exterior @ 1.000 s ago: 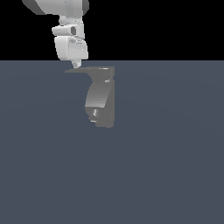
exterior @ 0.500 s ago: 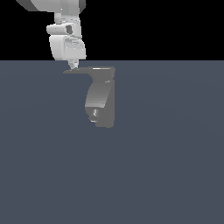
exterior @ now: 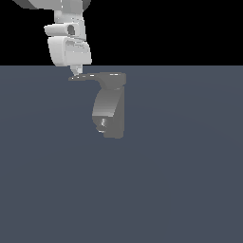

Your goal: Turn on the faucet by rotating a designated handle.

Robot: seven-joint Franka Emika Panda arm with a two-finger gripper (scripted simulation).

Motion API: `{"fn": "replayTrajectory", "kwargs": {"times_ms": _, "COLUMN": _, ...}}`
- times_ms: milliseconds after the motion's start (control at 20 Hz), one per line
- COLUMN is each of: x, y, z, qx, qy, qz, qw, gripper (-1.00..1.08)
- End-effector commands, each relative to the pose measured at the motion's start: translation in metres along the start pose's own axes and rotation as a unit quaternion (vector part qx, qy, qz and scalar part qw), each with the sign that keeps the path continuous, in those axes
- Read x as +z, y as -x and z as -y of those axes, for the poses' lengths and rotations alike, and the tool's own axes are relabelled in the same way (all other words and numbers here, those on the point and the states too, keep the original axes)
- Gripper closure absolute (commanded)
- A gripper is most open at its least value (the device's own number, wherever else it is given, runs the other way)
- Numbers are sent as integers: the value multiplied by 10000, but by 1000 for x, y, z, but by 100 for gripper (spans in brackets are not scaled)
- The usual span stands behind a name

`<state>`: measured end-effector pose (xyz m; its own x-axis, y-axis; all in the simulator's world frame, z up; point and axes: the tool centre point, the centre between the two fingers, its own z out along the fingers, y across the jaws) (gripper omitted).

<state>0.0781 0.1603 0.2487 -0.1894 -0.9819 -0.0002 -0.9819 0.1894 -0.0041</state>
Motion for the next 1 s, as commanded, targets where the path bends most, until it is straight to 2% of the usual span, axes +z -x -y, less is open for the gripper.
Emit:
{"fn": "replayTrajectory", "kwargs": {"times_ms": 0, "x": 0, "y": 4, "z": -11, "qx": 4, "qy": 20, "qz": -2, "qw": 10000, "gripper": 108}}
{"fn": "replayTrajectory", "kwargs": {"times_ms": 400, "x": 0, "y": 5, "z": -32, "qx": 4, "qy": 20, "qz": -2, "qw": 10000, "gripper": 108}}
{"fn": "replayTrajectory", "kwargs": {"times_ms": 450, "x": 0, "y": 1, "z": -26, "qx": -117, "qy": 5, "qz": -1, "qw": 9999, "gripper": 108}}
{"fn": "replayTrajectory", "kwargs": {"times_ms": 950, "x": 0, "y": -16, "z": -47, "qx": -87, "qy": 9, "qz": -1, "qw": 10000, "gripper": 108}}
